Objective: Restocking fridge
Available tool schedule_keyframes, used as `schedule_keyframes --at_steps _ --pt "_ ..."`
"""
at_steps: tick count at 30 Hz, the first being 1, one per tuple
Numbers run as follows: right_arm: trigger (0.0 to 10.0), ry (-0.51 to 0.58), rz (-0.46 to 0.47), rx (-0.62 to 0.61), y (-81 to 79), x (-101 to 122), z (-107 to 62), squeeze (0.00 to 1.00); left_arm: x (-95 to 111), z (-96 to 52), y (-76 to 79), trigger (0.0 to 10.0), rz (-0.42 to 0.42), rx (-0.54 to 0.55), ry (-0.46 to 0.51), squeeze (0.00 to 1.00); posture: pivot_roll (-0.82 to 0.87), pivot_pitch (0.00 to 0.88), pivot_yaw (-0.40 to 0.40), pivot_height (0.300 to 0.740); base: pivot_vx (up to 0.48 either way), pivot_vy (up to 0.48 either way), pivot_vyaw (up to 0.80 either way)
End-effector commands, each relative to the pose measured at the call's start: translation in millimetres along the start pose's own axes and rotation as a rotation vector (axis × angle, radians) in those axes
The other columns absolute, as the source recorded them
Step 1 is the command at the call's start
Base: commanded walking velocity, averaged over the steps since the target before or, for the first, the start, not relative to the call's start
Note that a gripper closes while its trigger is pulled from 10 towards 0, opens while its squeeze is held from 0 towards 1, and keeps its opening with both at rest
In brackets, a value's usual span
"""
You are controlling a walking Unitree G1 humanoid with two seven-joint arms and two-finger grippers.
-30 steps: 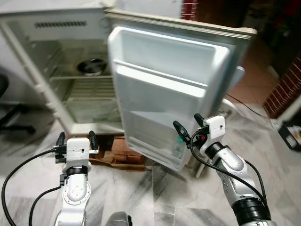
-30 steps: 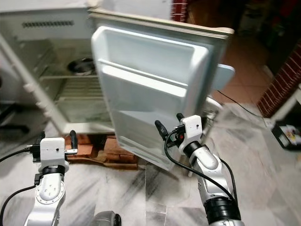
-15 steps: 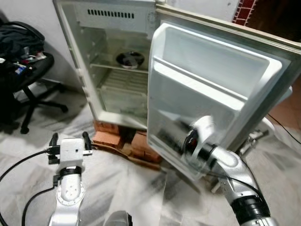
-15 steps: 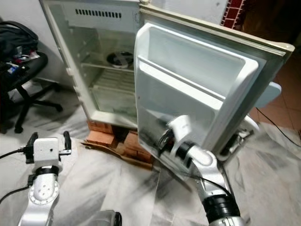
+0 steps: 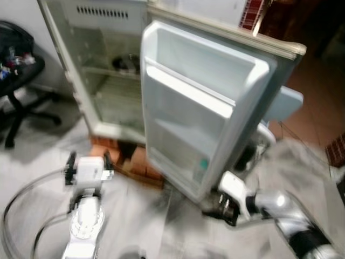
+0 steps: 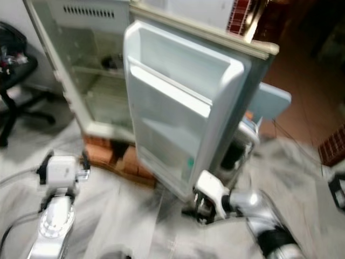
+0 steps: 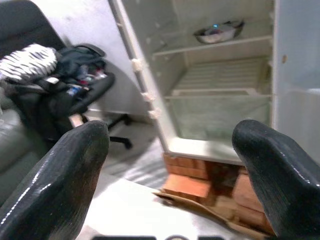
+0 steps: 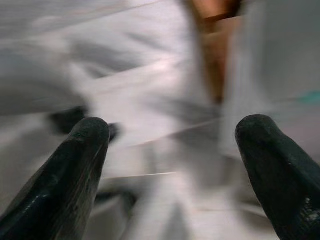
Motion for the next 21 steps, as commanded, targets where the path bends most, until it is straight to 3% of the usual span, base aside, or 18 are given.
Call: schedule_keyframes --at_steps 1,4,6,7,10,14,15,16,17,20,21 --pt "10.0 0.008 0.019 -0.198 26.2 -1.7 -6.5 0.0 4.3 0.1 5.2 10.0 -0.015 -0.012 0.008 0.0 0.04 0.024 -0.004 0.74 0.0 0.0 0.0" --pt "10.0 0.098 0.07 -0.342 45.9 14.6 -11.0 0.0 2.8 -0.6 5.0 10.0 -0.021 -0.007 0.0 0.0 0.04 0.027 -0.003 0.74 0.0 0.0 0.0" --pt "10.0 0.098 0.07 -0.342 45.9 14.6 -11.0 0.0 2.8 -0.6 5.0 10.0 -0.021 -0.007 0.0 0.0 0.04 0.027 -0.003 0.74 0.0 0.0 0.0" --pt "10.0 0.251 0.133 -0.48 64.1 39.4 -18.3 0.0 0.4 -1.2 5.0 10.0 -0.027 -0.01 -0.011 0.0 0.04 0.029 0.0 0.74 0.0 0.0 0.0" --pt "10.0 0.425 0.24 -0.619 79.6 65.7 -27.9 0.0 -2.6 -1.2 4.8 10.0 -0.029 -0.012 -0.026 0.0 0.04 0.028 0.001 0.74 0.0 0.0 0.0" --pt "10.0 0.51 0.295 -0.652 81.0 80.5 -27.7 0.0 -3.2 -0.6 4.6 10.0 -0.027 -0.01 -0.028 0.0 0.04 0.028 0.003 0.74 0.0 0.0 0.0" --pt "10.0 0.603 0.337 -0.672 76.3 101.8 -22.6 0.0 -3.2 0.1 5.0 10.0 -0.023 -0.012 -0.031 0.0 0.04 0.027 0.007 0.74 0.0 0.0 0.0" --pt "10.0 0.603 0.337 -0.672 76.3 101.8 -22.6 0.0 -3.2 0.1 5.0 10.0 -0.023 -0.012 -0.031 0.0 0.04 0.027 0.007 0.74 0.0 0.0 0.0" --pt "10.0 0.671 0.37 -0.692 71.1 120.8 -16.8 0.0 -4.7 0.5 6.1 10.0 -0.014 -0.019 -0.039 0.0 0.04 0.025 0.01 0.74 0.0 0.0 0.0" --pt "10.0 0.718 0.392 -0.676 64.1 136.9 -10.5 0.0 -9.9 -0.6 6.9 10.0 0.004 -0.032 -0.062 0.0 0.04 0.023 0.012 0.74 0.0 0.0 0.0" --pt "10.0 0.757 0.405 -0.648 56.8 152.1 -5.0 0.0 -21.8 -4.3 8.6 10.0 0.028 -0.06 -0.112 0.0 0.05 0.021 0.011 0.74 0.0 0.0 0.0"
Point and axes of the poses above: a point about 5 cm out from each wrist's last joint towards the gripper, its own z axis pointing out of the wrist towards the gripper, its own x axis along the axis of the wrist's last joint, y = z × x, the point moved 4 cm from there along z, pointing out of the wrist towards the gripper, and after that the axes turned 13 degrees about z, right-handed, at the moved point
